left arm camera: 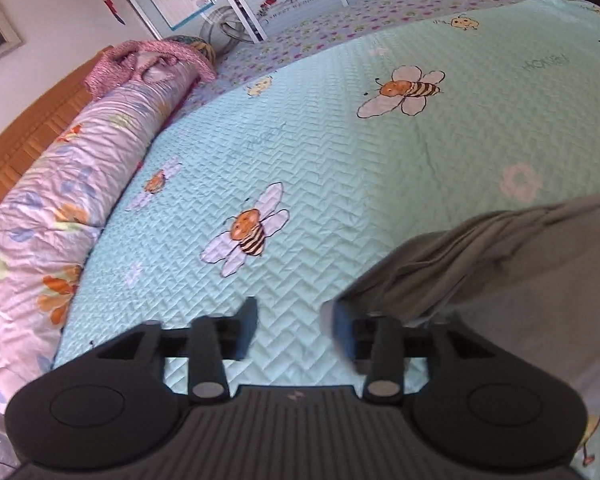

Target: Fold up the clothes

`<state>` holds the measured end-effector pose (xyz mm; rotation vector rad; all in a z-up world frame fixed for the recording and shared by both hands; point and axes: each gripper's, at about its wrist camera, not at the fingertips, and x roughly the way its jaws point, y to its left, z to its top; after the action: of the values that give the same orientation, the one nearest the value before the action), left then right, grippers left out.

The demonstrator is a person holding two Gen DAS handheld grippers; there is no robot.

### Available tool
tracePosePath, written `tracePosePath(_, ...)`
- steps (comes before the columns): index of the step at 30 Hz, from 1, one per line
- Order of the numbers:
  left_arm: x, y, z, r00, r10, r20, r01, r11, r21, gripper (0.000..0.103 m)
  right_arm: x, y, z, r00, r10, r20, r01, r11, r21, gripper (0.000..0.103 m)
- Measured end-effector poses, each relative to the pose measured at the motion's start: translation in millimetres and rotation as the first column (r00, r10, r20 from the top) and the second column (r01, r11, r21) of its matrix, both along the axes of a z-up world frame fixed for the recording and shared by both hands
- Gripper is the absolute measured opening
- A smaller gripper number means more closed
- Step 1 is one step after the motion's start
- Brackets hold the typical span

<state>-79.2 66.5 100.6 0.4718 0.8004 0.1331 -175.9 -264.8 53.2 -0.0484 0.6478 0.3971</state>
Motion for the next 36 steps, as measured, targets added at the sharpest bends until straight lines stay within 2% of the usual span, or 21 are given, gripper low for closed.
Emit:
tracePosePath(2, -19, -4, 8, 0.999, -0.032, 0.024, 0.032, 0.999, 0.000, 0.052, -24, 1, 11, 0.999, 0.019, 0.028, -0.020, 1.000, 0.023, 0.005)
tracePosePath(4, -44, -15, 14, 0.992, -0.113, 0.051, 0.113, 0.994, 0.008, 0.052, -45, 3, 20, 0.999, 0.038, 0.036, -0.040, 0.998, 0.040, 0.005)
tracePosePath(8, -97, -46, 24, 0.955, -0.279, 0.101, 0.273, 0.960, 0.068, 0.056, -83, 3, 28, 0.999, 0.051, 0.008, -0.052, 0.994, 0.097, 0.005)
tracePosePath(10, -120, -59, 28, 0.930, -0.350, 0.110, 0.344, 0.936, 0.070, 0.056, -95, 2, 28, 0.999, 0.052, -0.012, -0.051, 0.992, 0.115, 0.005)
tracePosePath(13, -151, -85, 26, 0.853, -0.518, 0.061, 0.517, 0.856, 0.028, 0.056, -108, 6, 24, 0.995, 0.090, -0.053, -0.082, 0.987, 0.137, 0.005)
tracePosePath(17, -163, -124, 12, 0.751, -0.659, 0.032, 0.657, 0.752, 0.059, 0.056, -119, 7, 24, 0.988, 0.136, -0.077, -0.119, 0.975, 0.188, 0.005)
tracePosePath(20, -172, -153, 2, 0.659, -0.752, 0.006, 0.749, 0.658, 0.079, 0.056, -123, 3, 32, 0.987, 0.148, -0.061, -0.130, 0.963, 0.238, 0.005)
tracePosePath(23, -181, -182, -9, 0.556, -0.831, -0.022, 0.828, 0.552, 0.095, 0.056, -124, -1, 40, 0.987, 0.158, -0.038, -0.142, 0.953, 0.266, 0.005)
tracePosePath(24, -178, -185, -9, 0.536, -0.844, -0.030, 0.842, 0.532, 0.088, 0.056, -123, -2, 41, 0.986, 0.164, -0.037, -0.148, 0.949, 0.278, 0.005)
tracePosePath(28, -167, -198, -18, 0.481, -0.875, -0.061, 0.874, 0.472, 0.119, 0.054, -119, -4, 44, 0.980, 0.196, -0.043, -0.174, 0.936, 0.305, 0.005)
tracePosePath(29, -166, -201, -20, 0.468, -0.881, -0.067, 0.881, 0.458, 0.120, 0.038, -118, -4, 45, 0.978, 0.204, -0.044, -0.181, 0.933, 0.310, 0.005)
tracePosePath(31, -161, -198, -20, 0.474, -0.878, -0.070, 0.880, 0.471, 0.059, 0.003, -118, -3, 46, 0.977, 0.211, -0.042, -0.189, 0.934, 0.305, 0.005)
tracePosePath(32, -158, -196, -20, 0.477, -0.876, -0.072, 0.879, 0.476, 0.028, 0.002, -118, -2, 45, 0.976, 0.212, -0.040, -0.190, 0.934, 0.302, 0.005)
tracePosePath(33, -156, -191, -18, 0.496, -0.866, -0.059, 0.868, 0.497, -0.005, 0.002, -118, -1, 45, 0.978, 0.207, -0.038, -0.187, 0.937, 0.296, 0.005)
tracePosePath(34, -154, -184, -16, 0.522, -0.852, -0.049, 0.851, 0.524, -0.034, 0.002, -118, 0, 44, 0.979, 0.201, -0.036, -0.182, 0.940, 0.289, 0.005)
tracePosePath(36, -153, -168, -13, 0.595, -0.804, -0.023, 0.802, 0.595, -0.057, 0.002, -116, 0, 43, 0.985, 0.169, -0.033, -0.154, 0.951, 0.269, 0.013)
